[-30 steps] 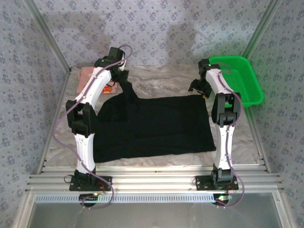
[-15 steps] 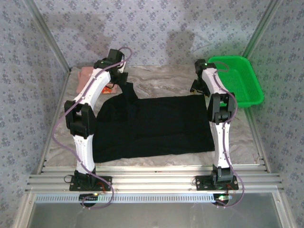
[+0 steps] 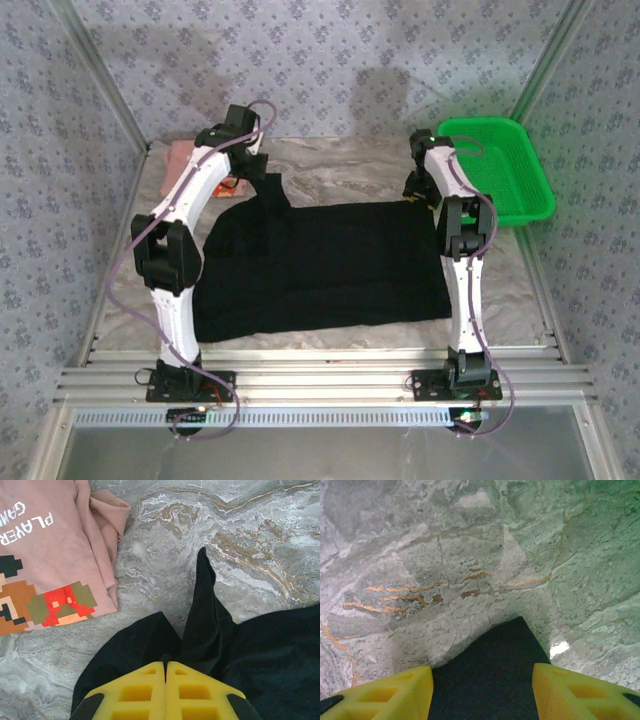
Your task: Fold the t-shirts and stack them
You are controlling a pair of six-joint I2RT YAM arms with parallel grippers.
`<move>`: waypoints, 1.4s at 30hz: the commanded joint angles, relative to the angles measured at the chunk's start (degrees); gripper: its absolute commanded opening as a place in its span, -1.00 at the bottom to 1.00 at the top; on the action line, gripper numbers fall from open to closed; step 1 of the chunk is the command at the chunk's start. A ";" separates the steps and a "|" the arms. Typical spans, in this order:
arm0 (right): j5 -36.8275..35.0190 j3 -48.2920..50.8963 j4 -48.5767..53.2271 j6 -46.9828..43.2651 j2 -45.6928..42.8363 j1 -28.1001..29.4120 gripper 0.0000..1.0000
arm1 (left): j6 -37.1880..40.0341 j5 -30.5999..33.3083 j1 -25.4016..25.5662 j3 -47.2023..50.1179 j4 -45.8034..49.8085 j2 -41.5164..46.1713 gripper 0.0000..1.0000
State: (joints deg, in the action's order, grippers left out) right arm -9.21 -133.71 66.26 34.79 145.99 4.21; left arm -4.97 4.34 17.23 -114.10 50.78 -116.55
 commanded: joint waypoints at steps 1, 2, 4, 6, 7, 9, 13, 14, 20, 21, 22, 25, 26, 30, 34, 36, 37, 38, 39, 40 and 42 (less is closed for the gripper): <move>-0.75 1.98 0.33 4.18 1.41 -1.25 0.01 | 0.07 0.32 -0.23 0.41 -0.51 4.12 -1.00; -0.63 2.43 0.04 4.49 1.40 -1.47 -0.02 | 0.19 0.42 -0.21 0.67 -0.50 4.45 -1.00; -0.53 2.77 -0.72 4.67 1.41 -1.66 -0.05 | 0.31 0.91 -0.27 1.28 -0.51 4.97 -1.00; -0.17 2.80 -1.69 4.59 1.49 -1.58 -0.12 | 0.31 1.19 -0.36 1.89 -0.51 5.34 -1.00; -0.36 2.73 -1.90 4.74 1.44 -1.65 -0.13 | 0.23 1.26 -0.50 2.04 -0.56 5.53 -1.00; -0.02 2.69 -2.38 4.80 1.40 -1.88 -0.15 | 0.07 1.28 -0.79 2.04 -0.72 5.82 -1.00; -0.47 3.29 -3.24 4.77 0.91 -1.92 -0.49 | 0.04 1.58 -1.40 3.73 -0.87 6.25 -1.00; -0.45 3.37 -3.51 4.76 0.80 -2.02 -0.61 | 0.00 1.66 -1.57 3.80 -0.86 6.33 -1.00; -2.45 4.62 -6.57 3.80 -2.56 -1.58 -1.00 | -0.34 2.12 -2.55 3.65 -1.22 6.86 -1.00; -2.56 5.52 -7.67 3.27 -3.70 -1.46 -1.00 | -0.42 2.15 -2.64 3.58 -1.32 7.03 -1.00; -2.52 6.44 -8.61 2.91 -4.71 -1.47 -1.00 | -0.46 2.24 -2.73 3.58 -1.37 7.16 -1.00; -1.26 9.83 -12.22 1.79 -7.70 -1.38 -1.00 | -0.47 2.01 -2.82 3.79 -1.69 7.71 -1.00; -1.25 10.71 -12.96 1.73 -8.55 -1.35 -1.00 | -0.26 1.99 -2.82 3.99 -1.87 8.16 -1.00; -0.17 14.60 -15.34 -0.94 -11.85 -1.16 -1.00 | 1.10 3.70 -2.91 6.11 -2.93 10.46 -1.00; -0.36 17.91 -17.87 -2.68 -14.58 -1.10 -1.00 | 1.24 5.39 -4.41 8.56 -3.78 12.89 -1.00; -0.75 19.39 -18.83 -3.31 -15.77 -1.08 -1.00 | 1.18 5.56 -5.24 10.04 -4.76 14.42 -1.00; -1.34 20.16 -19.48 -3.45 -16.27 -1.07 -1.00 | 1.26 5.54 -5.51 10.56 -5.00 14.95 -1.00; -1.84 21.04 -20.35 -3.66 -17.01 -1.07 -1.00 | 1.41 5.43 -5.76 10.98 -5.15 15.40 -1.00; -2.02 22.00 -21.16 -3.83 -17.75 -1.21 -1.00 | 1.65 5.42 -5.85 11.25 -5.28 15.77 -1.00; -2.39 22.75 -21.94 -4.00 -18.38 -1.21 -1.00 | 1.88 5.56 -5.90 11.50 -5.33 16.06 -1.00; -3.44 24.56 -23.51 -4.24 -19.99 -1.23 -1.00 | 2.31 5.94 -5.95 11.98 -5.63 16.76 -1.00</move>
State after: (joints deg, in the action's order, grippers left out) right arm -9.41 -110.98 45.98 31.94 129.60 3.46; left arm -4.08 8.91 11.29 -102.87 46.59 -102.41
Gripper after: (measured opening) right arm 0.065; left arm 0.041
